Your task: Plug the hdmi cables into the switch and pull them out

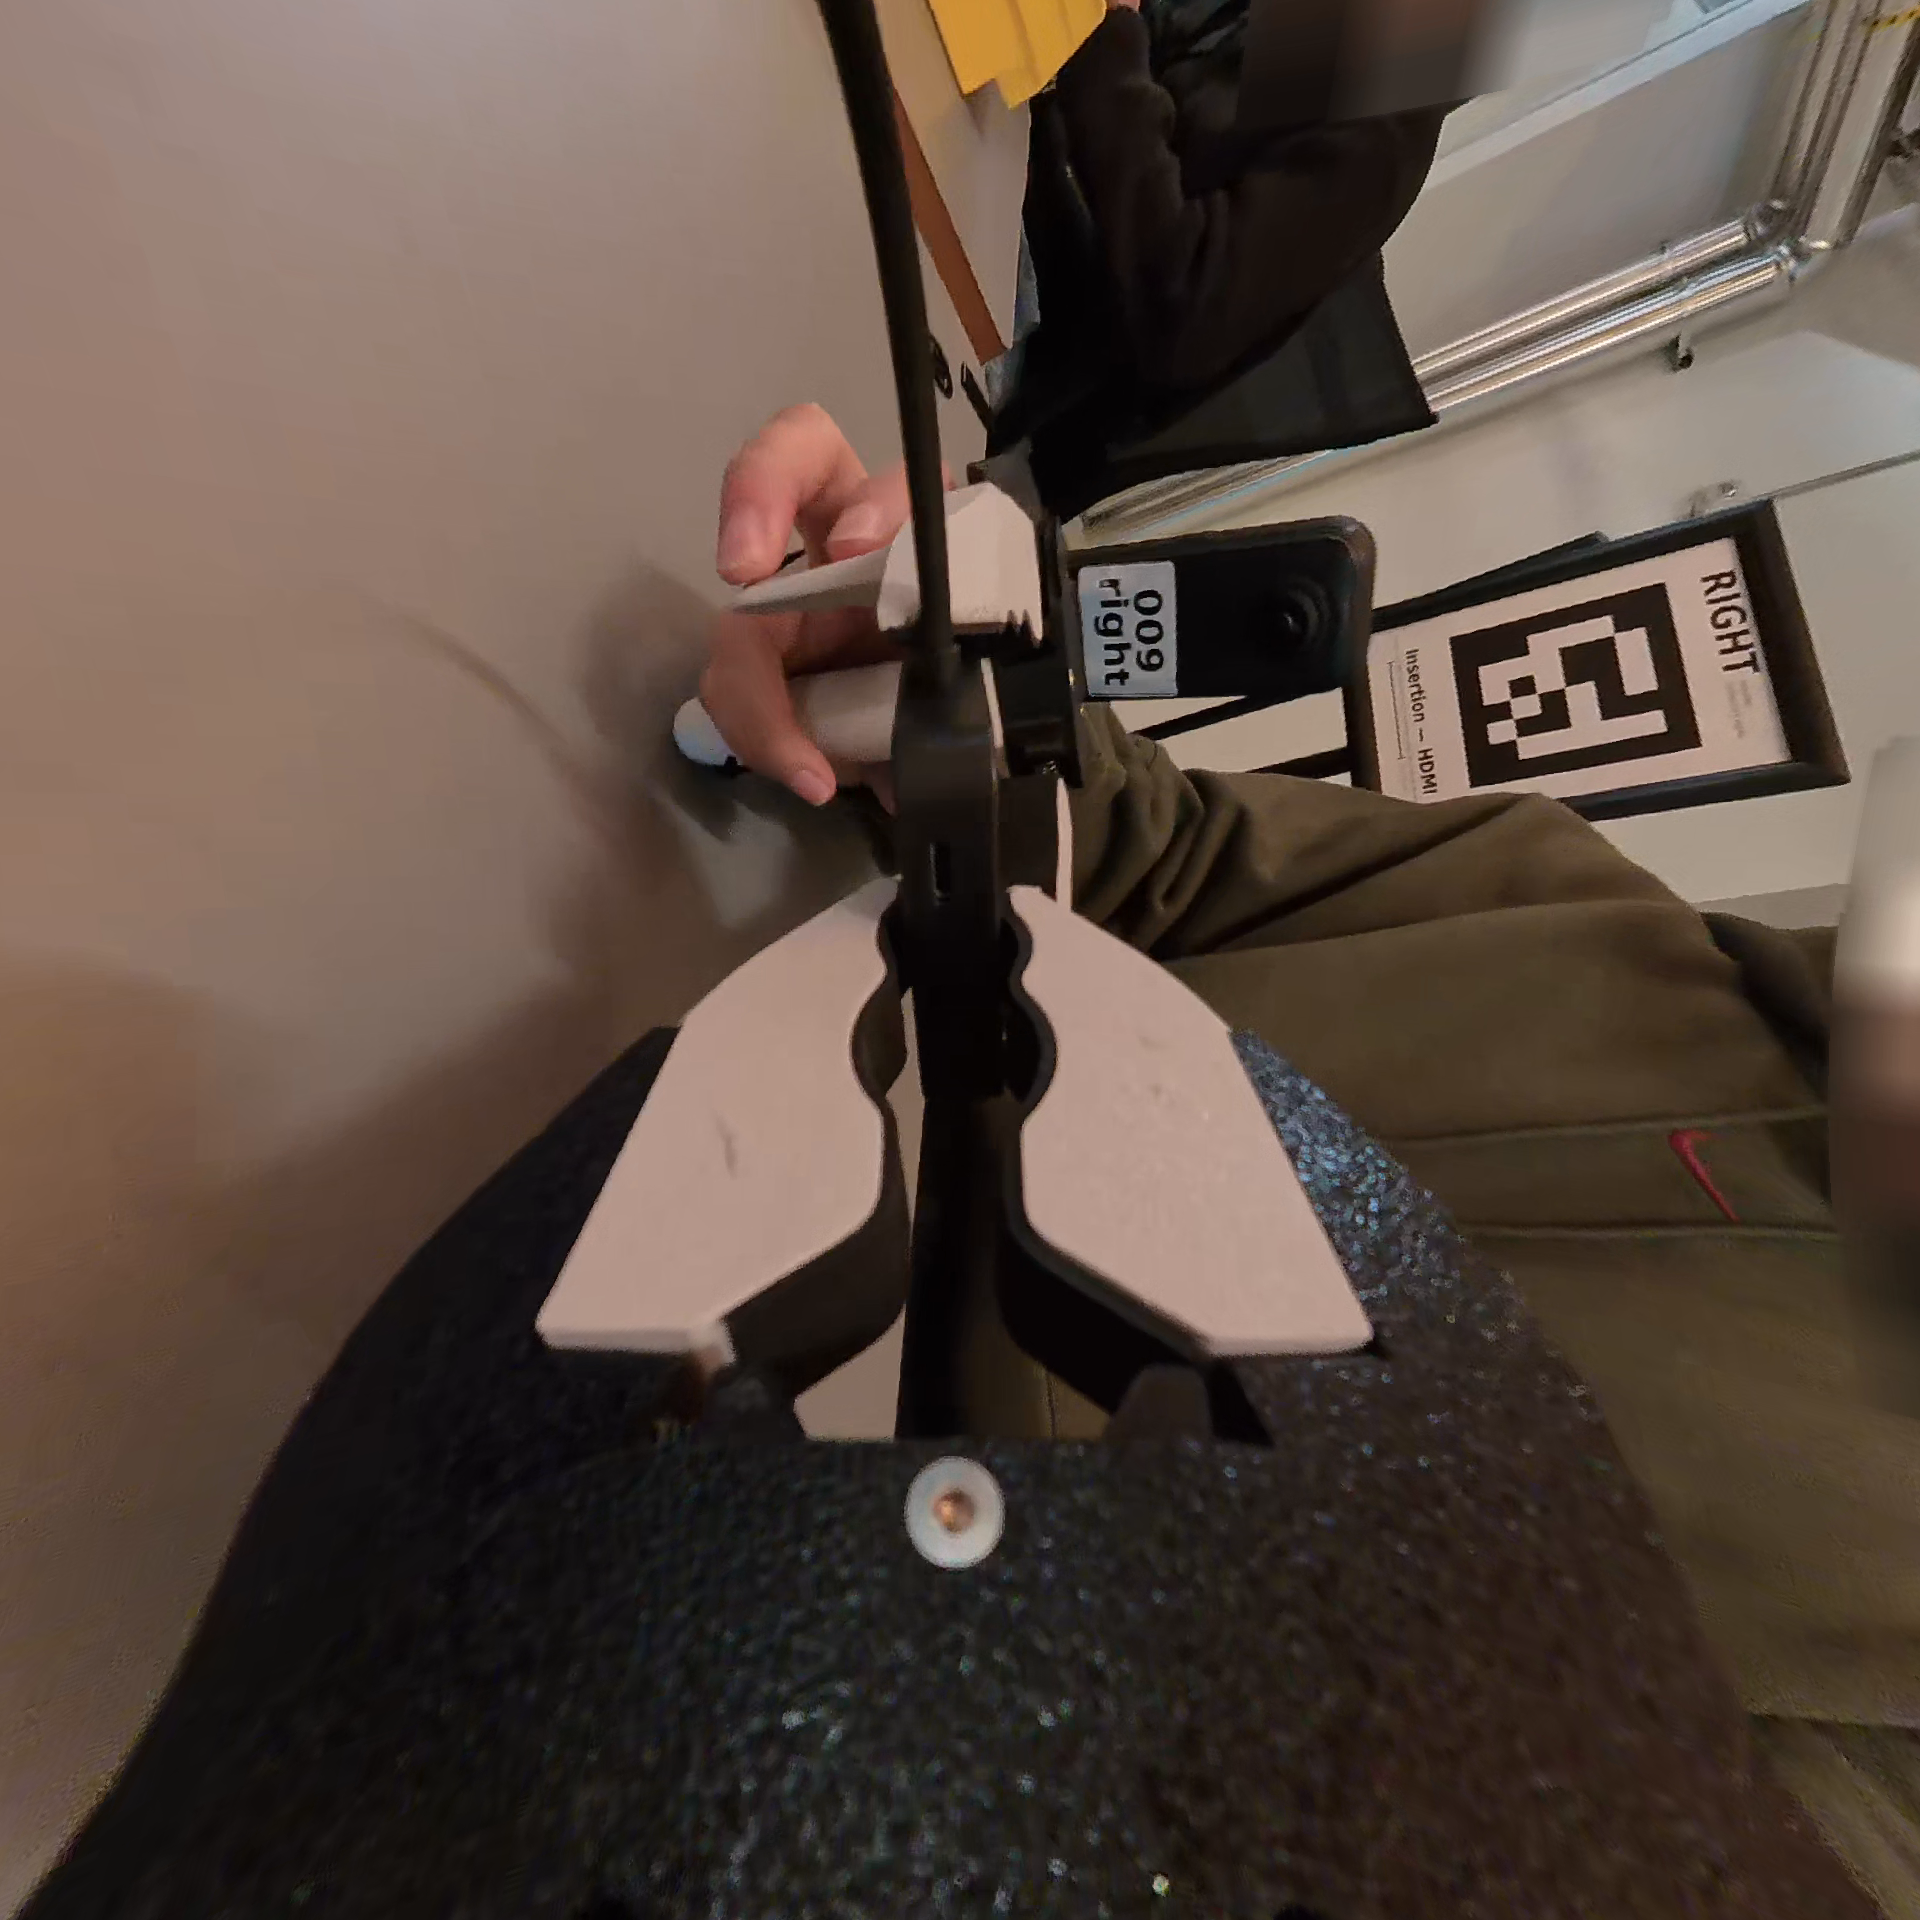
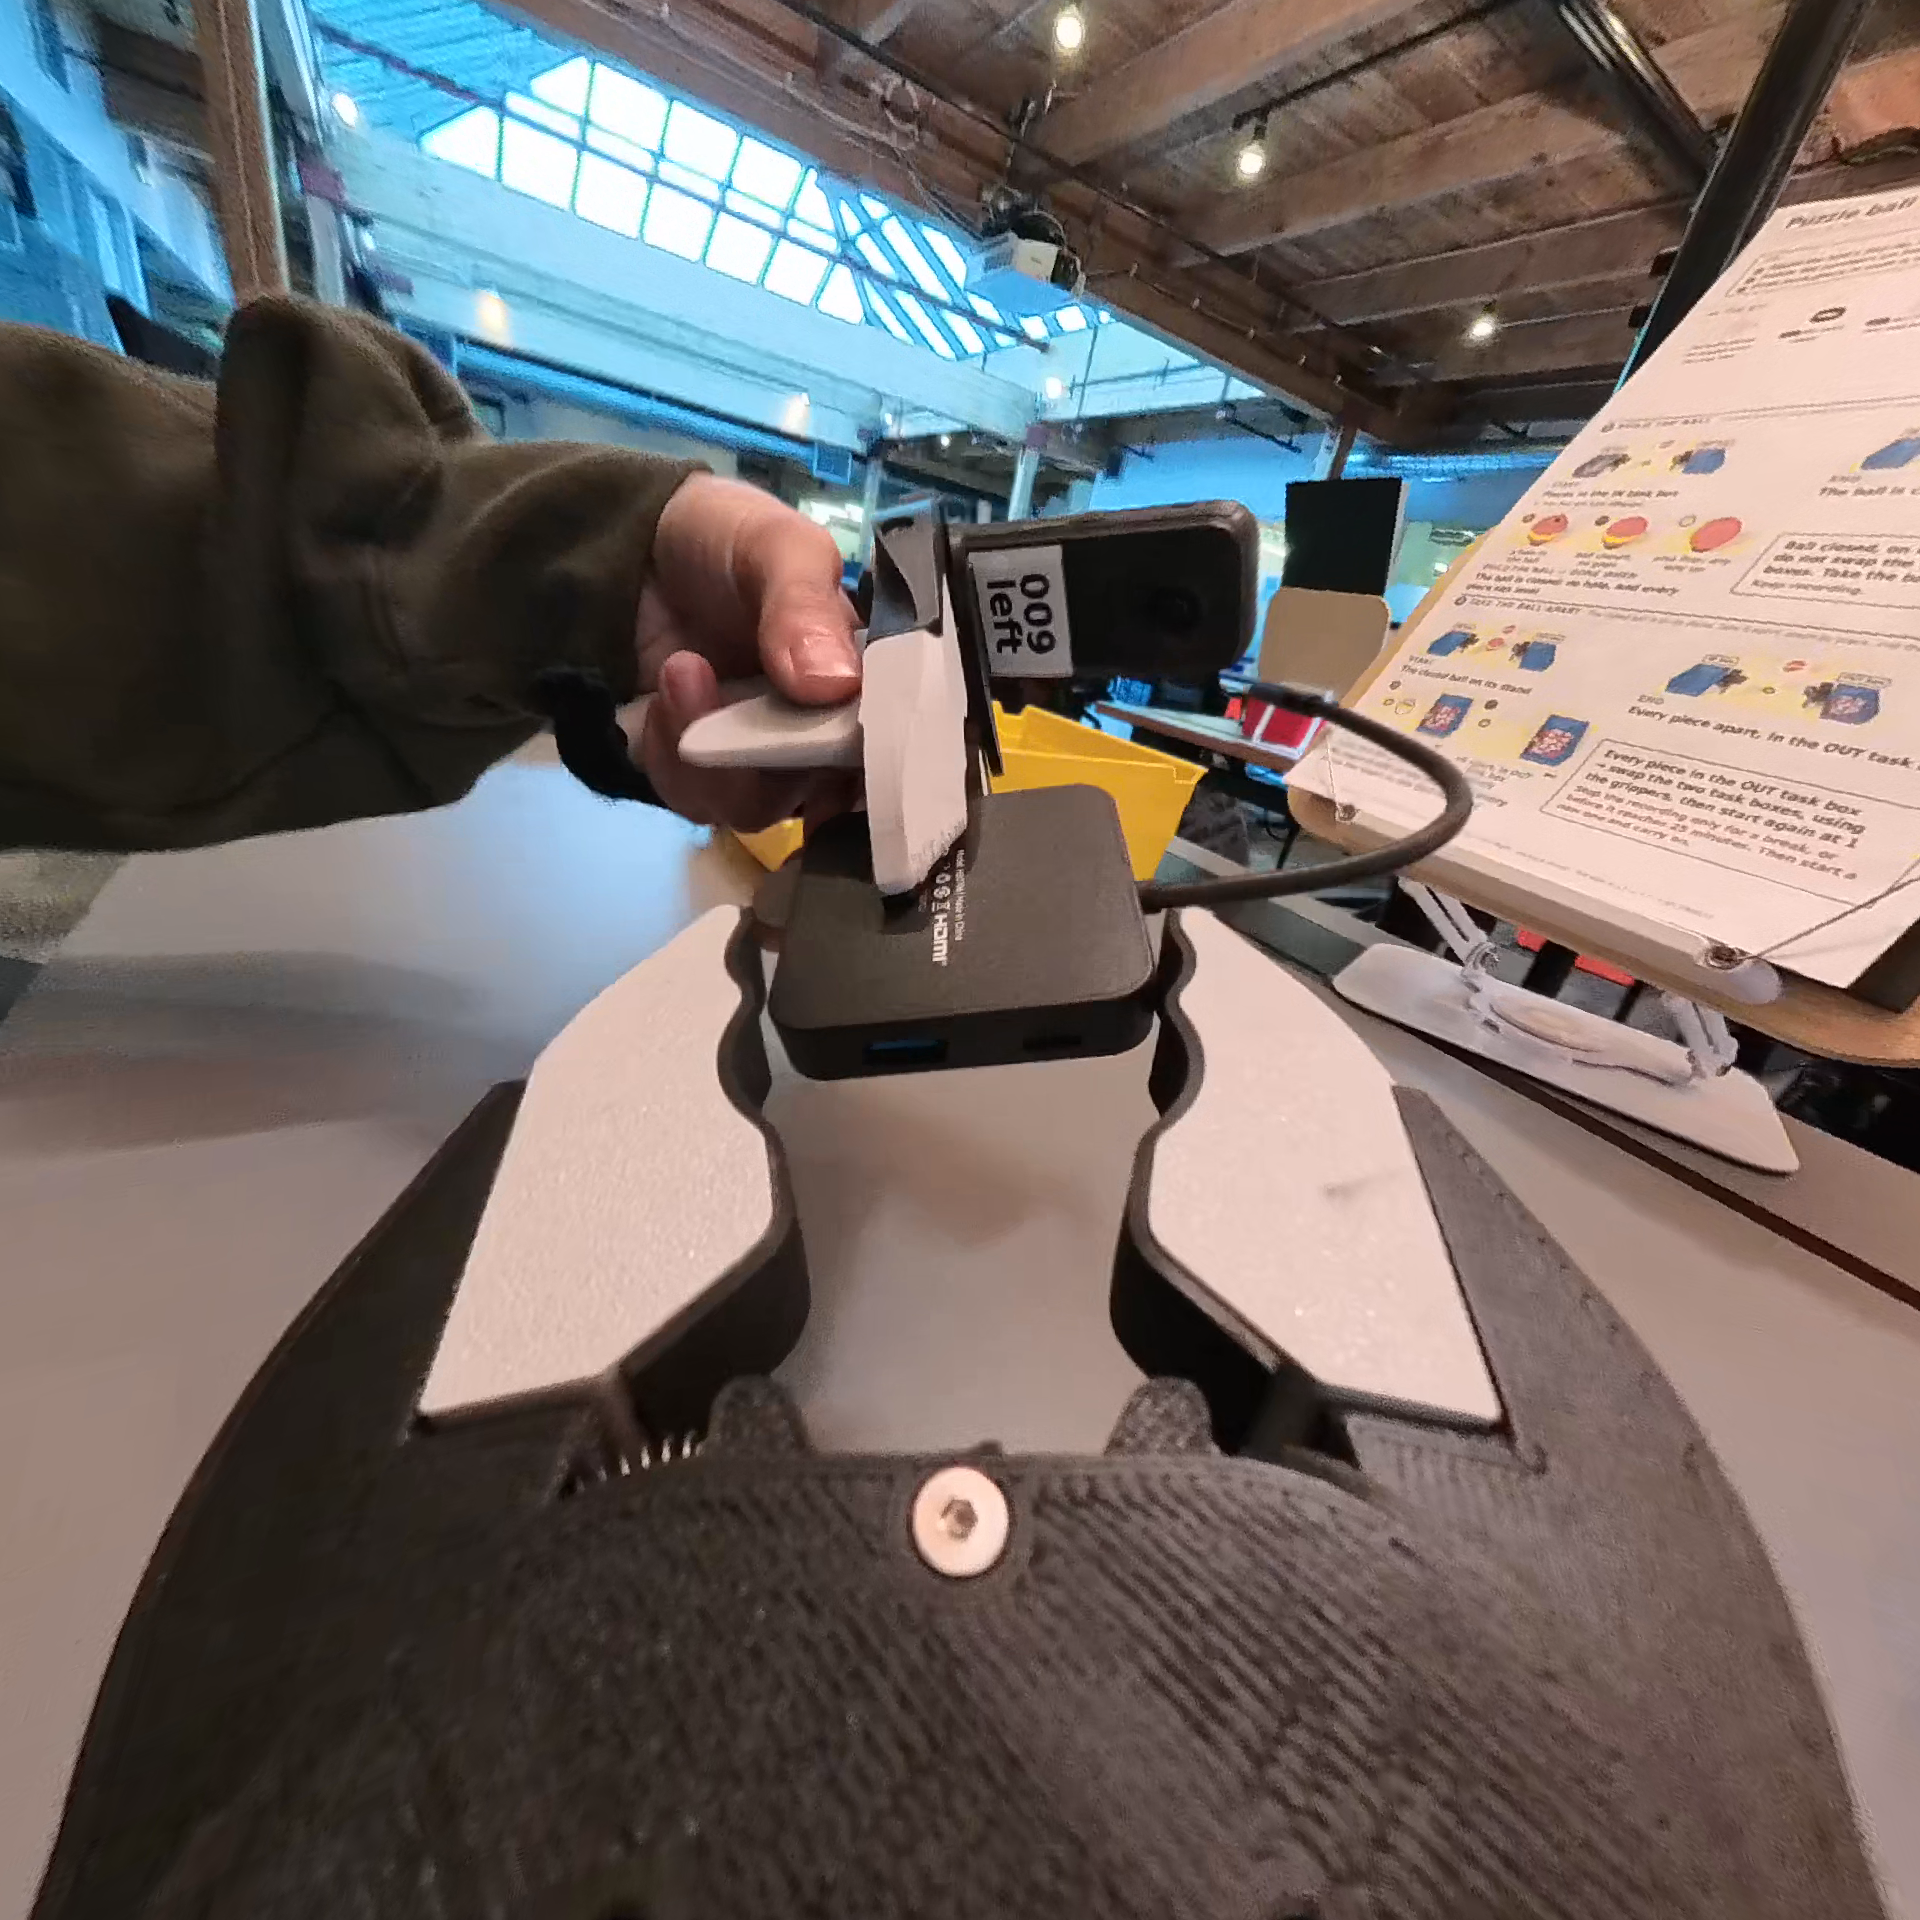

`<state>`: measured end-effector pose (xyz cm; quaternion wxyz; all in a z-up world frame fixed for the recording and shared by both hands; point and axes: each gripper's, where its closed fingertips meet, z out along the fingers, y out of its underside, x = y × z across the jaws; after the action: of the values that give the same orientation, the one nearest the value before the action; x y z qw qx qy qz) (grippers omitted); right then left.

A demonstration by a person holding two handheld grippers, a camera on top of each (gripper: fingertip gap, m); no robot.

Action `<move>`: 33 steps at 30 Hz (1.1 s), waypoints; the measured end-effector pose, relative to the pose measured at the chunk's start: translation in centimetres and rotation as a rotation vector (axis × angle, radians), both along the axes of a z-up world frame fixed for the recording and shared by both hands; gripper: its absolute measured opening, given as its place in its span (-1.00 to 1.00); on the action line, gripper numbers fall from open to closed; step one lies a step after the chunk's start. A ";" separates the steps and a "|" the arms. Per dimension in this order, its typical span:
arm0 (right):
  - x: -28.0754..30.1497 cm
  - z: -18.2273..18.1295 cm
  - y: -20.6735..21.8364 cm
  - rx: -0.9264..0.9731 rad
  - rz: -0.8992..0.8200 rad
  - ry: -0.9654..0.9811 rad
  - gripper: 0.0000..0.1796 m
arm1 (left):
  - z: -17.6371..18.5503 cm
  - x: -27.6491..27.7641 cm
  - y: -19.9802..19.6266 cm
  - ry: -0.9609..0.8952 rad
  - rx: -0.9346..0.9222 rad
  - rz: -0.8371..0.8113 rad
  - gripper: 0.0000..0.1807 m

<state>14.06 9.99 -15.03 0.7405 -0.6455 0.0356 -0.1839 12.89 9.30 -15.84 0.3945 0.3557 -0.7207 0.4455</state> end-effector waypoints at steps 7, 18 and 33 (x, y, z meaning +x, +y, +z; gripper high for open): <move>0.8 0.4 -0.6 0.048 -0.033 0.044 -0.24 | 0.3 0.9 -0.6 0.025 -0.041 0.074 -0.85; 1.4 -0.7 -0.1 -0.073 -0.115 -0.033 -0.21 | 0.3 1.7 -0.1 0.041 -0.032 0.161 -0.85; 2.7 -0.2 -1.7 0.032 -0.026 0.202 -0.21 | 2.9 4.5 4.0 -0.412 0.098 0.429 -0.63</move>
<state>16.76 8.24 -15.28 0.7407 -0.6484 0.1213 -0.1271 17.43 13.31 -12.98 0.1192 0.4205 -0.7145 0.5463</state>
